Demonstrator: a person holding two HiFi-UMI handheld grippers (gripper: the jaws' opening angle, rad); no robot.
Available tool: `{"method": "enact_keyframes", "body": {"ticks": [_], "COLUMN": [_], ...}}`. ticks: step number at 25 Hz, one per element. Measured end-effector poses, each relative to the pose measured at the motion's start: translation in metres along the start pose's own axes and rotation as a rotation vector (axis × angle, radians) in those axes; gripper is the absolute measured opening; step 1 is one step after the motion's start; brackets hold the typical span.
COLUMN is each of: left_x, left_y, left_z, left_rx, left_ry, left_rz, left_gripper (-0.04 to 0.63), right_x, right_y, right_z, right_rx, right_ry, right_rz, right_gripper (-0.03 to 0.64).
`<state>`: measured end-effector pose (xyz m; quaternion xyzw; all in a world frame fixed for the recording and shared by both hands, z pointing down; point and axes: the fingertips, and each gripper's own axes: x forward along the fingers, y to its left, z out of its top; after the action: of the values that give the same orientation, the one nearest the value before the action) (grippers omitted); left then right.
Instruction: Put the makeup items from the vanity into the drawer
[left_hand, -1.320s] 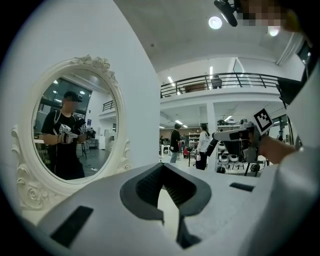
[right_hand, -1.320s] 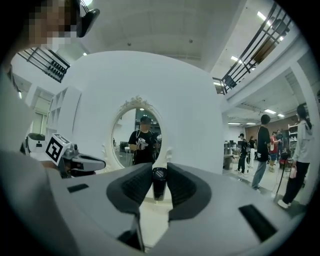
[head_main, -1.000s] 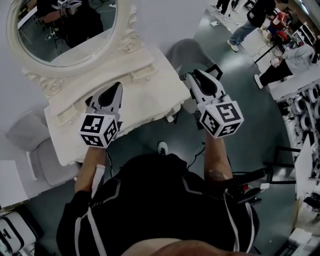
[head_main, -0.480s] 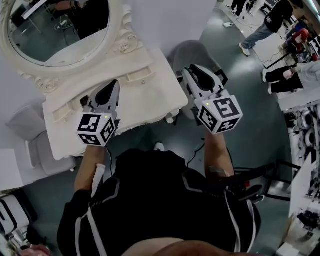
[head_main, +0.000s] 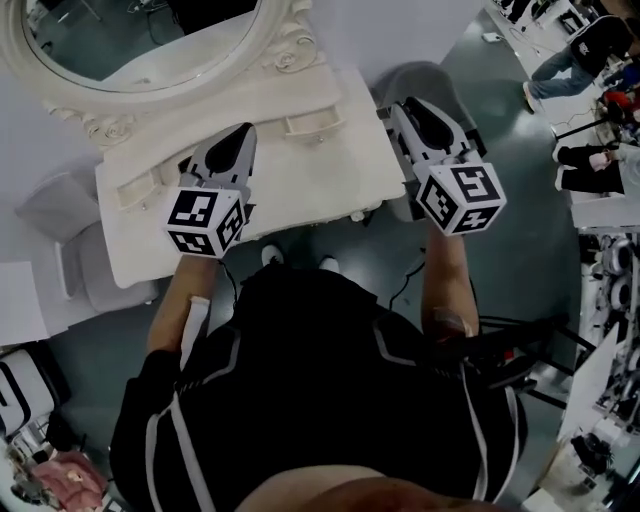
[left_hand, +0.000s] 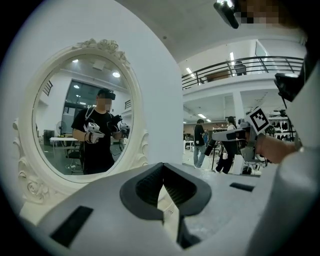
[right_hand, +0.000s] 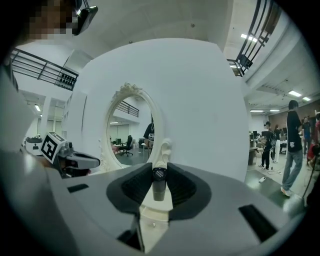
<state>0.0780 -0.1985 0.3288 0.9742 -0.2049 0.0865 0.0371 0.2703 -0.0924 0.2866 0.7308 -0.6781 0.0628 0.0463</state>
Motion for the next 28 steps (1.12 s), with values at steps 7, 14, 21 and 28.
{"method": "enact_keyframes", "body": {"ticks": [7,14,21,28], "left_x": [0.008,0.028,0.041,0.055], "left_y": [0.044,0.059,0.062,0.056], "left_z": [-0.028,-0.051,-0.076,-0.098], "left_rx": [-0.027,-0.038,-0.069,-0.135], "left_ry": [0.04,0.065,0.107,0.124], "left_rz": [-0.045,-0.062,0.004,0.103], "left_gripper": [0.003,0.003,0.003,0.004], "right_x": [0.054,0.097,0.138,0.171], "right_y": [0.022,0.029,0.029,0.033], "right_z": [-0.027,-0.053,-0.088,-0.136], "right_rx": [0.017,-0.003,-0.017,-0.058], "right_ry": [0.076,0.114,0.191,0.262], "right_rz": [-0.013,0.023,0.137,0.298], "right_gripper": [0.097,0.098,0.098,0.098]}}
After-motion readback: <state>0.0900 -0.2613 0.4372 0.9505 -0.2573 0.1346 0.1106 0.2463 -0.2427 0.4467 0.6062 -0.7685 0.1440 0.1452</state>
